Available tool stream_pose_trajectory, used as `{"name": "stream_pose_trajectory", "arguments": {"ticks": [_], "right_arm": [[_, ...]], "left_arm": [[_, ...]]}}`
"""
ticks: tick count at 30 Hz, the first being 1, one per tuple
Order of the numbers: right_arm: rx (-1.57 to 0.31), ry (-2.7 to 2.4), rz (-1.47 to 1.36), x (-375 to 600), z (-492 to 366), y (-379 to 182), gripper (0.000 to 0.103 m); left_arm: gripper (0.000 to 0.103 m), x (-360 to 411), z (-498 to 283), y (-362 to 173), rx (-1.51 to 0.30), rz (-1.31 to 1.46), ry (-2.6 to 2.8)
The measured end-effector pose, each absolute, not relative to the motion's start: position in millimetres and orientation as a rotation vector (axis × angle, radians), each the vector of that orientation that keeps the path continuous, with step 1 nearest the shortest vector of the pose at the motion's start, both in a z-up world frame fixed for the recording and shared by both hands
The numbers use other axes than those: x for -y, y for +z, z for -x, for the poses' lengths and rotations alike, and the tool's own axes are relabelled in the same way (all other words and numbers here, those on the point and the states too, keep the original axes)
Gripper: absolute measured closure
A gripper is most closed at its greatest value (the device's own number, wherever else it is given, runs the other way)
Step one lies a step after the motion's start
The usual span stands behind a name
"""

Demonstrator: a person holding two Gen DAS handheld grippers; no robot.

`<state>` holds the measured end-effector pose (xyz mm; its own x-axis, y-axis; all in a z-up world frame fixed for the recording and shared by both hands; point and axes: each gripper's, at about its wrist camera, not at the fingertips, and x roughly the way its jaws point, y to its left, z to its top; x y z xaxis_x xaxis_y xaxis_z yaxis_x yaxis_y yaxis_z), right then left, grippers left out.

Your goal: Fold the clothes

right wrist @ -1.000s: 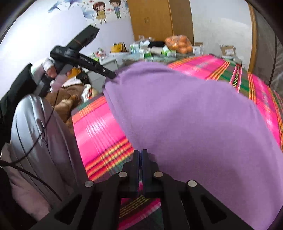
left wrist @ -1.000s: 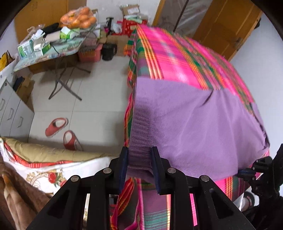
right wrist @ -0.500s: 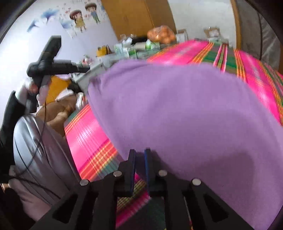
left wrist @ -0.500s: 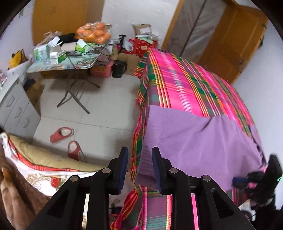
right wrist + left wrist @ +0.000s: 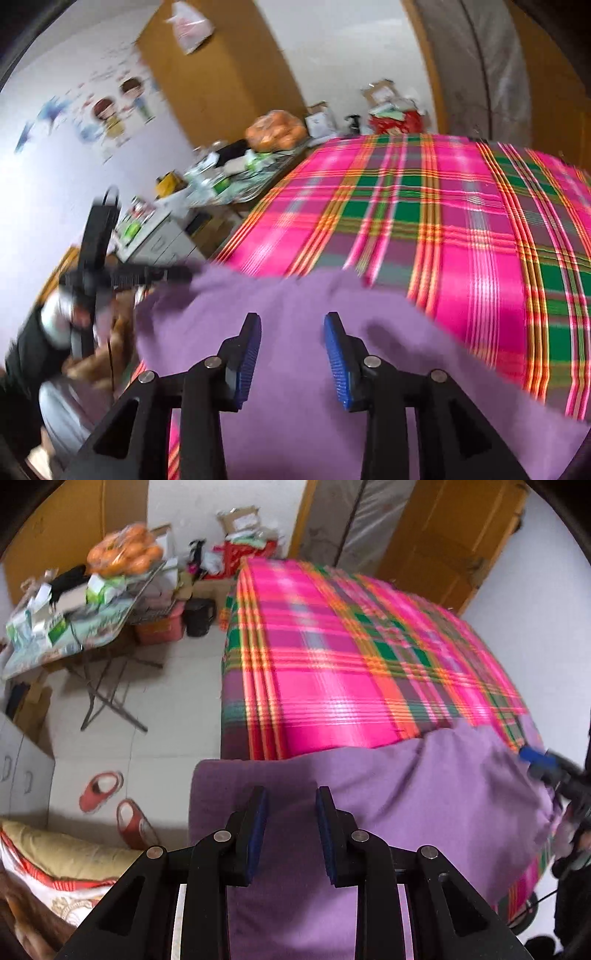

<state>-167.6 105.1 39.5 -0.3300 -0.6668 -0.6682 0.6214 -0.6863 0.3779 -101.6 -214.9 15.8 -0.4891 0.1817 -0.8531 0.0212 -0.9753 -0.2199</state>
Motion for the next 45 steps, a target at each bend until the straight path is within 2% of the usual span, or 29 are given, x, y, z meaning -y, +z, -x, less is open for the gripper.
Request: {"name": "stream_pose_trajectory", "arguments": {"ticks": [5, 9, 10, 11, 12, 15, 21, 24, 25, 26, 27, 28, 31, 33, 35, 37, 39, 45], "right_arm": [[0.110, -2.003, -1.237, -86, 233, 11, 0.066], [0.201, -1.884, -1.380, -80, 260, -18, 0.067], [0.229, -1.855, -1.401, -81, 262, -23, 0.072], [0.247, -1.832, -1.402, -83, 262, -25, 0.093], [0.251, -1.828, -1.385, -86, 258, -23, 0.101], [0.267, -1.878, -1.330, -99, 251, -11, 0.102], [0.415, -2.030, -1.270, -147, 260, 1, 0.103], [0.391, -1.938, -1.286, -136, 251, 1, 0.099], [0.378, -1.910, -1.295, -130, 249, 0, 0.092], [0.365, -1.890, -1.304, -124, 247, -2, 0.074], [0.356, -1.875, -1.313, -119, 246, -4, 0.061], [0.351, -1.867, -1.321, -115, 245, -6, 0.061], [0.338, -1.821, -1.365, -103, 245, -16, 0.062], [0.272, -1.829, -1.379, -98, 241, -19, 0.089], [0.268, -1.836, -1.372, -99, 238, -19, 0.092], [0.275, -1.846, -1.360, -100, 236, -18, 0.093], [0.269, -1.856, -1.353, -99, 235, -18, 0.093], [0.259, -1.884, -1.338, -85, 232, -16, 0.094]], "left_arm": [[0.076, 222, 103, 3, 0.387, 1.528, 2.612], [0.076, 215, 99, 1, 0.296, 1.503, 2.648], [0.076, 212, 99, 1, 0.274, 1.504, 2.654], [0.076, 211, 99, 2, 0.258, 1.505, 2.659], [0.076, 212, 99, 2, 0.264, 1.506, 2.657], [0.076, 216, 100, 2, 0.303, 1.510, 2.646], [0.076, 217, 101, 3, 0.321, 1.523, 2.641], [0.081, 226, 101, 11, 0.408, 1.512, 2.652], [0.081, 232, 101, 17, 0.440, 1.473, 2.680], [0.081, 237, 99, 25, 0.450, 1.427, 2.736], [0.081, 243, 98, 33, 0.463, 1.383, 2.787], [0.079, 249, 97, 37, 0.489, 1.358, 2.818], [0.071, 260, 101, 28, 0.565, 1.407, 2.795], [0.071, 259, 106, 16, 0.560, 1.481, 2.767], [0.070, 256, 109, 11, 0.515, 1.507, 2.754], [0.062, 254, 111, 8, 0.499, 1.521, 2.733], [0.060, 254, 113, 7, 0.505, 1.525, 2.708], [0.058, 266, 115, -1, 0.643, 1.530, 2.646]]}}
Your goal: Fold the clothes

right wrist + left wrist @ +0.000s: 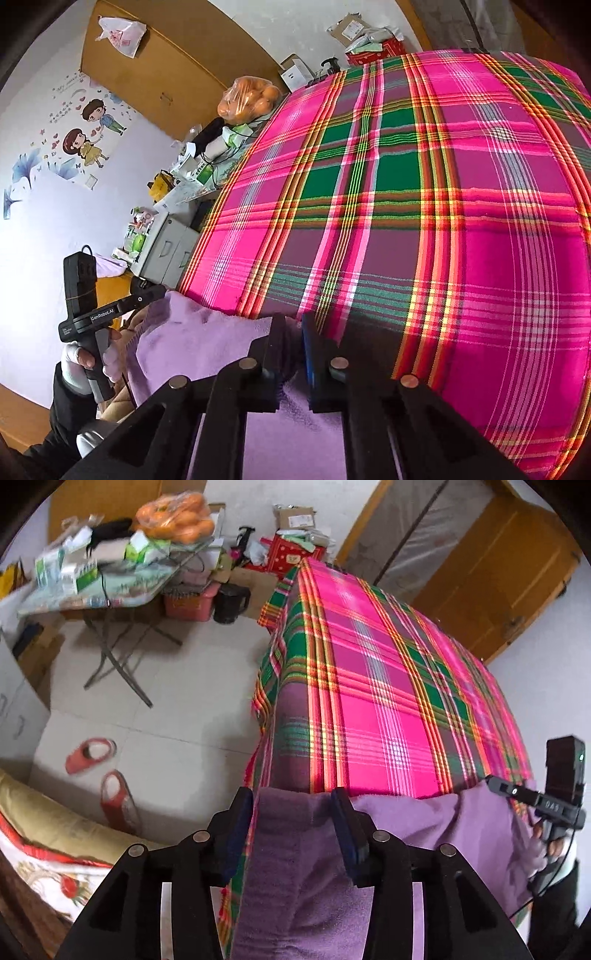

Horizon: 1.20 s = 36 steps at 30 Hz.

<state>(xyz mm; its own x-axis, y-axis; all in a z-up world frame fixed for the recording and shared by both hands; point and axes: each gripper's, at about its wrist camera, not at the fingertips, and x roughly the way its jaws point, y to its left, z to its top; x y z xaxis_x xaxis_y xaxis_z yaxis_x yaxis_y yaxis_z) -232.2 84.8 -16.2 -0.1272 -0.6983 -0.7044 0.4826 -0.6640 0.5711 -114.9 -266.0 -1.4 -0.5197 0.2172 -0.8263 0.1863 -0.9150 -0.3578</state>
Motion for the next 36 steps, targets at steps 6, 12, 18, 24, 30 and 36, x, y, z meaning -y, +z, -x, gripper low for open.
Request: {"name": "stream_pose_trajectory", "arguments": {"ticks": [6, 12, 18, 24, 30, 36], "right_arm": [[0.295, -1.918, -1.315, -87, 229, -14, 0.096], [0.378, -1.971, -1.273, -91, 232, -9, 0.097], [0.369, -2.072, -1.275, -93, 232, -7, 0.096], [0.337, -2.102, -1.139, -106, 204, 21, 0.095], [0.368, -2.135, -1.347, -123, 213, -22, 0.103], [0.371, -2.214, -1.270, -144, 197, -1, 0.098]], "left_arm": [[0.070, 256, 115, -3, 0.561, 1.549, 2.652], [0.075, 265, 105, 2, 0.543, 1.513, 2.708], [0.074, 270, 107, -4, 0.592, 1.504, 2.700], [0.072, 271, 106, -5, 0.604, 1.492, 2.697], [0.071, 268, 104, -4, 0.554, 1.482, 2.714], [0.070, 271, 99, -2, 0.562, 1.480, 2.697]]}}
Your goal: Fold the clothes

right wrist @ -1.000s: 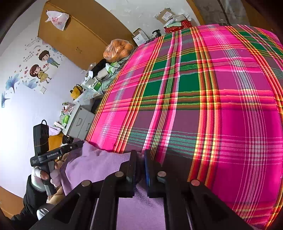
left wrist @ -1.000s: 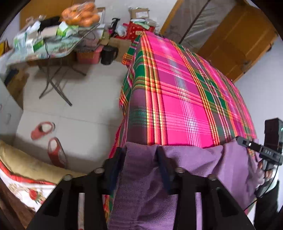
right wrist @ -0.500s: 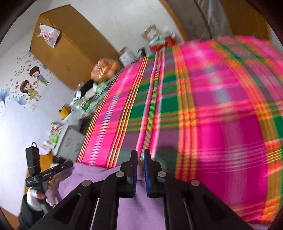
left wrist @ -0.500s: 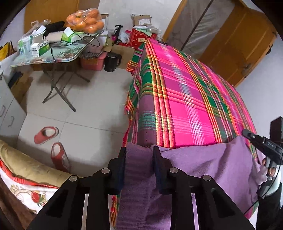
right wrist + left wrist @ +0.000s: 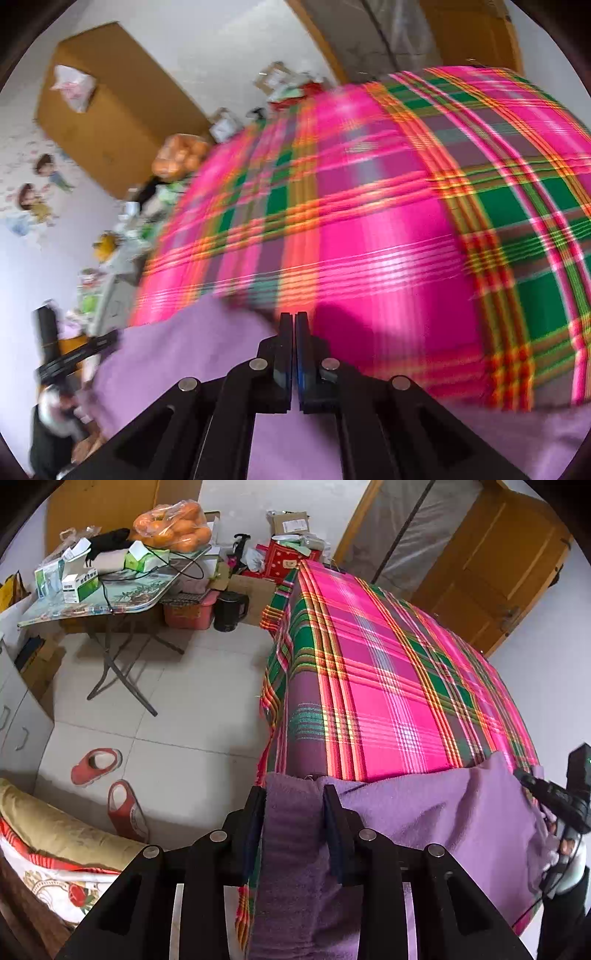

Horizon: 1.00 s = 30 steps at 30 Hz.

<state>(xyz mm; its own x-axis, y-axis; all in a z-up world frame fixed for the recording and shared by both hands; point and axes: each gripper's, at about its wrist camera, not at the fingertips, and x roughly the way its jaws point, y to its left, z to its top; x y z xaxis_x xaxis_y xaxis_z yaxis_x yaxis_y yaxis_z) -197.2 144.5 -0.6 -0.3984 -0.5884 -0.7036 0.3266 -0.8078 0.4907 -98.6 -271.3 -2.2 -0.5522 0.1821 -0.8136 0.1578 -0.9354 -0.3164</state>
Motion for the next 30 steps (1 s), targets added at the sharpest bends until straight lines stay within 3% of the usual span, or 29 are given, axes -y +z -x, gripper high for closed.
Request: {"name": "stream_pose_trajectory", "arguments": {"ticks": [3, 10, 16, 20, 24, 30], "right_arm": [[0.271, -2.155, -1.199, -119, 174, 11, 0.085], [0.120, -2.013, -1.199, -50, 150, -2, 0.084], [0.062, -2.000, -1.156, -12, 156, 10, 0.083], [-0.145, -1.983, -1.156, 5, 141, -3, 0.072], [-0.323, -1.983, -1.094, -4, 118, -10, 0.076], [-0.386, -1.989, -1.098, -38, 89, -2, 0.081]], "left_arm": [[0.069, 274, 92, 15, 0.594, 1.409, 2.726], [0.072, 257, 74, 54, 0.485, 1.215, 2.826], [0.072, 211, 93, 22, 0.272, 1.394, 2.647], [0.072, 205, 97, 3, 0.217, 1.467, 2.607], [0.072, 204, 94, 3, 0.219, 1.459, 2.603], [0.072, 205, 88, 5, 0.158, 1.480, 2.604]]}}
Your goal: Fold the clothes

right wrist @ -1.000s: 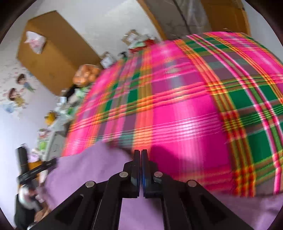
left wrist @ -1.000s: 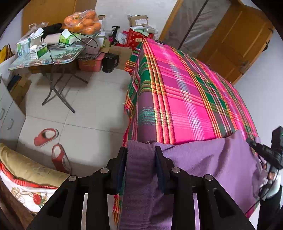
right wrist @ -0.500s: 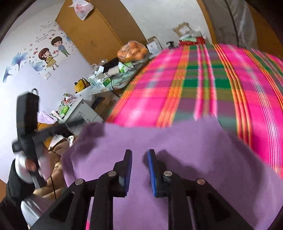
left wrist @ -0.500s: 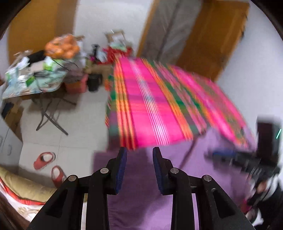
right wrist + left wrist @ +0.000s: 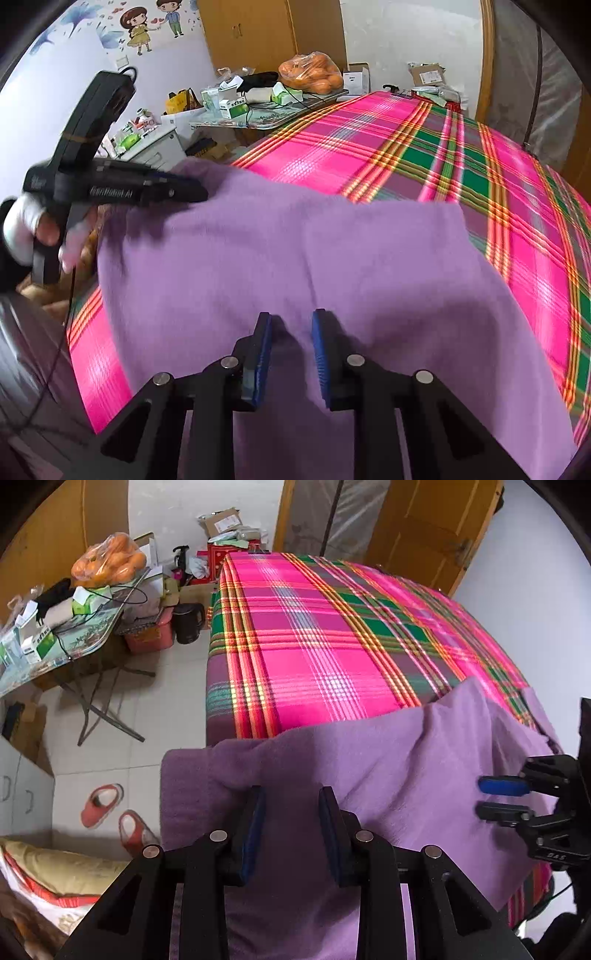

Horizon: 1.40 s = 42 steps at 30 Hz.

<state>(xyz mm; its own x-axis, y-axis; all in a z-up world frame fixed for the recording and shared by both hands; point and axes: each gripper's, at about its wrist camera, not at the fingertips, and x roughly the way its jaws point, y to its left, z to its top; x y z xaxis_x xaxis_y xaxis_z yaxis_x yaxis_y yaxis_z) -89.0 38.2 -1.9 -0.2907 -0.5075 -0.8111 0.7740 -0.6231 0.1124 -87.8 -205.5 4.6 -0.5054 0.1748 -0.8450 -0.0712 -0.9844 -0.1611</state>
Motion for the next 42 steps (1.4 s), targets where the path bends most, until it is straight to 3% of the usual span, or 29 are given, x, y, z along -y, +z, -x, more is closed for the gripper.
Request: {"name": "stream_pose_trajectory", "arguments": {"ticks": [7, 15, 25, 27, 33, 38, 42], "right_arm": [[-0.314, -1.987, -1.008, -48, 52, 10, 0.080], [-0.477, -1.808, -0.948, -25, 1, -5, 0.080], [-0.490, -1.743, -0.894, -10, -11, -7, 0.078], [-0.503, -1.758, -0.890, -7, -10, -10, 0.099], [-0.514, -1.716, -0.890, -11, -15, -7, 0.101], [-0.510, -1.666, -0.917, -17, -16, -9, 0.103], [-0.374, -1.736, -0.903, -31, 3, 9, 0.101]], "left_arm": [[0.072, 216, 75, 14, 0.127, 1.481, 2.633], [0.072, 212, 72, 14, 0.035, 1.514, 2.612], [0.072, 228, 25, 26, 0.059, 1.479, 2.555], [0.072, 223, 17, 20, 0.019, 1.511, 2.524], [0.072, 210, 3, 12, -0.094, 1.548, 2.473], [0.072, 213, 4, 18, -0.065, 1.531, 2.482], [0.072, 220, 14, 40, 0.032, 1.424, 2.571]]}}
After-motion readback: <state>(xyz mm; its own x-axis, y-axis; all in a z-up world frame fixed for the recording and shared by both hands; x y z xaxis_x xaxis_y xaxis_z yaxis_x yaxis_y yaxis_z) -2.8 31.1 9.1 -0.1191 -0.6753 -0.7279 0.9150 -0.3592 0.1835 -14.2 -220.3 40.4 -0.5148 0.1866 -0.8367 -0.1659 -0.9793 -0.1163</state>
